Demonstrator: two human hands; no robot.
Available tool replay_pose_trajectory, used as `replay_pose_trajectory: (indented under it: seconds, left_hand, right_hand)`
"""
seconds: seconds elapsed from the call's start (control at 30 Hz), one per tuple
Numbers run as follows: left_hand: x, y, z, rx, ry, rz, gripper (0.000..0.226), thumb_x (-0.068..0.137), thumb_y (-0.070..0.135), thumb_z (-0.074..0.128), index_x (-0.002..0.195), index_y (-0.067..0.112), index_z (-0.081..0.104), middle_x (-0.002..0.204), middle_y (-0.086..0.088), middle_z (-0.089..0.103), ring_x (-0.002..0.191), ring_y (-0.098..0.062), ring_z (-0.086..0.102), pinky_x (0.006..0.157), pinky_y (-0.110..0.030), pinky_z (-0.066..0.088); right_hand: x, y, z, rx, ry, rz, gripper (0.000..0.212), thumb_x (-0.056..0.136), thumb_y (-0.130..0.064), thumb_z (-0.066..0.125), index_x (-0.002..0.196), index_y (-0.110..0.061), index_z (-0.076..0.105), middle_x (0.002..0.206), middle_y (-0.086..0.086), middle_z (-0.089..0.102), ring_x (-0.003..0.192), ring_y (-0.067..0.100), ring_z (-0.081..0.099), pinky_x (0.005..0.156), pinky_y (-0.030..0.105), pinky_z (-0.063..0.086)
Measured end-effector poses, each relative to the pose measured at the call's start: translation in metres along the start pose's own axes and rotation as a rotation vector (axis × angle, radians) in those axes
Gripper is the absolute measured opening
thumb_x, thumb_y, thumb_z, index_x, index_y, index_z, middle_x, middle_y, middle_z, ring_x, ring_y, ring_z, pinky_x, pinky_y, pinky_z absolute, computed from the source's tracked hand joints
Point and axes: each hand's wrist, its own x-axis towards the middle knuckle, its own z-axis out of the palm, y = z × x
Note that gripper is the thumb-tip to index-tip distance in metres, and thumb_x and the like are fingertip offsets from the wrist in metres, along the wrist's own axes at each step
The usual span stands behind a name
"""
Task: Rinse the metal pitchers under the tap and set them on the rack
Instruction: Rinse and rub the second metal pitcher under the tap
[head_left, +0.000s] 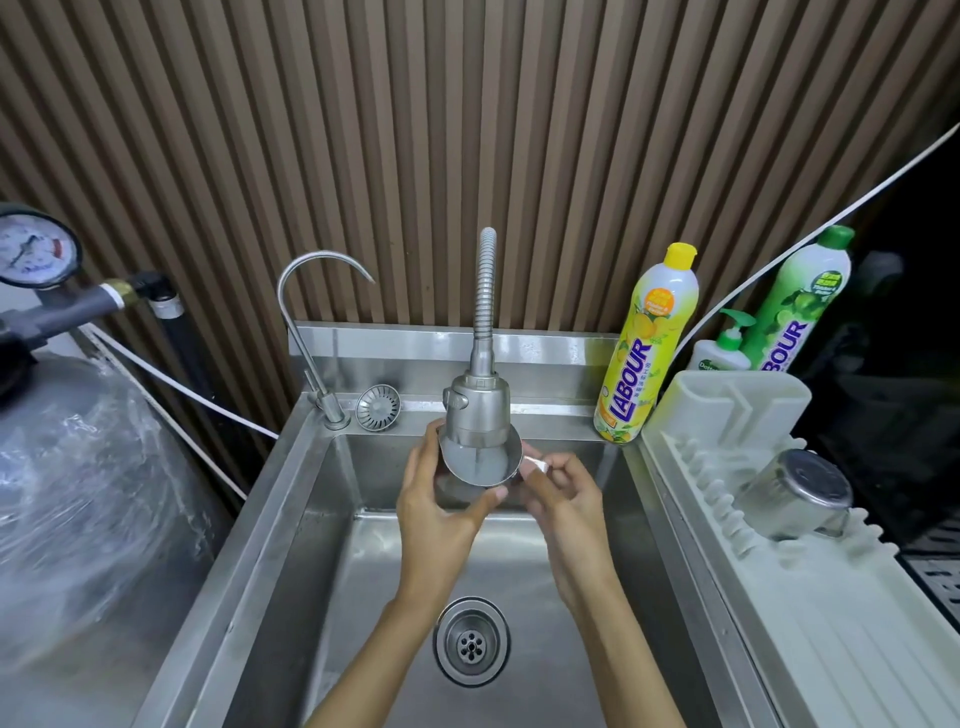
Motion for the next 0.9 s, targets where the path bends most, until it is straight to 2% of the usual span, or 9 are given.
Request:
replay_pose_trajectory:
  seconds: [0.13,0.23,0.3,0.37,0.47,0.53,0.63,0.8,0.9]
  left_hand:
    - [-0.004,0.005,-0.007,0.222,0.096,0.006,0.094,0.046,0.054,0.075,0.132,0.026,0.047,0.106,0.006,0.047,0.105,-0.011,0.052,0.094,-0.024,0.042]
    - [-0.010,0.005,-0.009,0.296,0.151,-0.088,0.104,0.040,0.073,0.071,0.127,0.018,0.056,0.086,0.010,0.041,0.091,-0.014,0.052,0.084,-0.016,0.037]
    - [-0.012,-0.001,-0.010,0.314,0.098,-0.126,0.094,0.042,0.077,0.066,0.117,0.020,0.062,0.083,0.008,0.044,0.084,-0.010,0.054,0.077,-0.011,0.038]
    - [-0.014,-0.005,-0.009,0.309,-0.001,-0.152,0.080,0.047,0.077,0.060,0.104,0.021,0.065,0.084,0.001,0.051,0.082,-0.009,0.058,0.077,-0.020,0.048]
    - [-0.010,-0.008,-0.004,0.137,-0.099,-0.216,0.054,0.057,0.050,0.082,0.100,0.022,0.064,0.092,-0.008,0.062,0.079,-0.001,0.065,0.075,-0.015,0.053]
    - [-0.004,-0.009,-0.001,0.102,-0.113,-0.186,0.056,0.062,0.035,0.084,0.110,0.019,0.060,0.104,-0.008,0.065,0.088,-0.003,0.067,0.082,-0.019,0.054]
    - [0.004,-0.006,0.000,0.118,-0.064,-0.111,0.079,0.055,0.049,0.081,0.121,0.017,0.053,0.112,0.001,0.060,0.106,-0.012,0.063,0.093,-0.037,0.051]
    - [0.013,0.010,-0.012,0.224,-0.042,0.078,0.085,0.052,0.034,0.081,0.129,0.012,0.051,0.115,0.017,0.048,0.106,0.018,0.045,0.086,0.003,0.032]
    - [0.009,0.015,-0.014,0.334,0.085,0.042,0.090,0.048,0.054,0.077,0.125,0.013,0.057,0.099,0.007,0.047,0.096,-0.005,0.049,0.080,-0.004,0.033]
  right_hand:
    - [-0.002,0.008,-0.001,0.057,-0.039,0.148,0.016,0.089,-0.008,0.057,0.075,-0.007,0.049,0.082,0.017,0.064,0.076,0.026,0.062,0.078,0.036,0.059]
    - [-0.004,0.004,-0.002,-0.132,0.025,0.151,0.016,0.087,-0.015,0.063,0.077,-0.005,0.054,0.066,0.007,0.068,0.067,0.019,0.065,0.064,0.037,0.060]
    - [-0.005,-0.001,-0.002,-0.313,0.115,0.077,0.017,0.083,-0.019,0.069,0.075,-0.008,0.058,0.070,0.007,0.071,0.066,0.016,0.067,0.062,0.040,0.060]
    - [-0.006,-0.008,-0.002,-0.586,0.200,-0.075,0.018,0.078,-0.025,0.073,0.070,-0.016,0.059,0.073,0.006,0.071,0.070,0.019,0.067,0.068,0.040,0.058]
    - [-0.009,-0.014,-0.001,-0.800,0.223,-0.234,0.022,0.078,-0.023,0.072,0.067,-0.025,0.053,0.077,-0.001,0.071,0.075,0.015,0.067,0.073,0.029,0.051]
    - [-0.008,-0.013,-0.002,-0.669,0.188,-0.254,0.021,0.080,-0.015,0.070,0.070,-0.024,0.054,0.088,-0.004,0.073,0.083,0.011,0.069,0.079,0.028,0.053]
    - [-0.002,-0.008,-0.004,-0.399,0.099,-0.188,0.020,0.085,-0.006,0.064,0.073,-0.015,0.051,0.103,-0.008,0.071,0.094,0.004,0.067,0.086,0.018,0.050]
    - [0.003,0.007,-0.001,0.013,-0.020,0.017,0.016,0.088,-0.003,0.057,0.076,-0.006,0.047,0.091,0.005,0.071,0.078,0.023,0.069,0.078,0.031,0.057]
    - [0.000,0.004,0.003,-0.075,-0.021,0.073,0.013,0.089,-0.011,0.059,0.083,-0.001,0.053,0.072,0.010,0.067,0.069,0.022,0.068,0.063,0.028,0.059]
